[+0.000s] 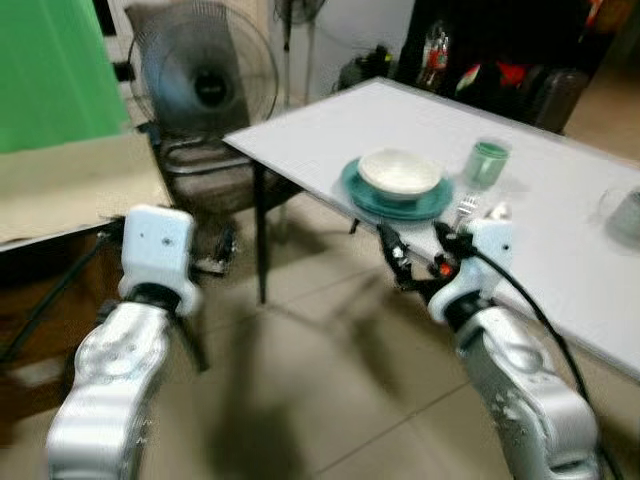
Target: Setting the table
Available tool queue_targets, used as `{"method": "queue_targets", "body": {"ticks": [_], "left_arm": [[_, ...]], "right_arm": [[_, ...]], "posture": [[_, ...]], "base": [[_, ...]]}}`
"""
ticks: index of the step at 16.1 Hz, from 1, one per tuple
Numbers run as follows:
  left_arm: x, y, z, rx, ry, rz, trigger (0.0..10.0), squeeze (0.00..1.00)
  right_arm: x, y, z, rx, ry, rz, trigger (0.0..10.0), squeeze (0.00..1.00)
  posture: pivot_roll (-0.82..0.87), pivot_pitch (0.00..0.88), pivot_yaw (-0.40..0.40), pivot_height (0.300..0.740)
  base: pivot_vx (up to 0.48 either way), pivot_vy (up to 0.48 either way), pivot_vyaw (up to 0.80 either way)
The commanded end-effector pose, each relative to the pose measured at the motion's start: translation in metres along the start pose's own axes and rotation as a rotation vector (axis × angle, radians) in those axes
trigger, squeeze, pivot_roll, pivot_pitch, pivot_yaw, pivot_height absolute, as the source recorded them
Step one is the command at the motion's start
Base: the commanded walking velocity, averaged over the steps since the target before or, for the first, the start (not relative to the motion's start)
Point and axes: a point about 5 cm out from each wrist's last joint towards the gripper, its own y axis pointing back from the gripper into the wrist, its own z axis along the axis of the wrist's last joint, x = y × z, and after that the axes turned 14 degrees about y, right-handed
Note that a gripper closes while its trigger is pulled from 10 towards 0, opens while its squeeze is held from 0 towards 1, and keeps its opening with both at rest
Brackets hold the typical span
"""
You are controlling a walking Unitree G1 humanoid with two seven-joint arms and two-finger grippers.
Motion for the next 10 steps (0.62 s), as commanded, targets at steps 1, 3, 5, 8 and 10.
{"method": "queue_targets", "body": {"ticks": [1, 3, 5, 8, 10], "left_arm": [[0.0050, -0.0010, 0.0021, -0.007, -0.020, 0.024, 10.0, 0.00], [0.0053, -0.0017, 0.0016, -0.005, -0.020, 0.031, 10.0, 0.00], [0.0073, -0.0029, 0.0026, -0.007, -0.023, 0.041, 10.0, 0.00], [0.0103, -0.0037, 0.0078, -0.036, -0.002, 0.061, 10.0, 0.00], [0.0114, -0.0034, 0.0079, -0.037, -0.003, 0.069, 10.0, 0.00]], "right_arm": [[0.0020, -0.0020, 0.0008, 0.016, -0.045, 0.015, 10.0, 1.00], [0.0020, -0.0031, 0.0004, 0.023, -0.094, 0.033, 10.0, 1.00], [0.0031, -0.0039, 0.0014, 0.029, -0.094, 0.067, 10.0, 1.00], [0.0076, -0.0062, 0.0007, 0.050, -0.106, 0.129, 10.0, 1.00], [0.0106, -0.0088, 0.0015, 0.055, -0.101, 0.170, 10.0, 1.00]], "posture": [[-0.04, 0.000, -0.010, 0.740], [-0.04, 0.000, -0.009, 0.740], [-0.04, 0.000, -0.012, 0.740], [-0.03, 0.000, -0.025, 0.740], [-0.03, 0.000, -0.032, 0.740]], "base": [[0.000, 0.000, 0.00], [0.000, 0.000, 0.00], [0.000, 0.000, 0.80], [0.087, 0.000, 0.80], [0.281, 0.000, 0.80]]}}
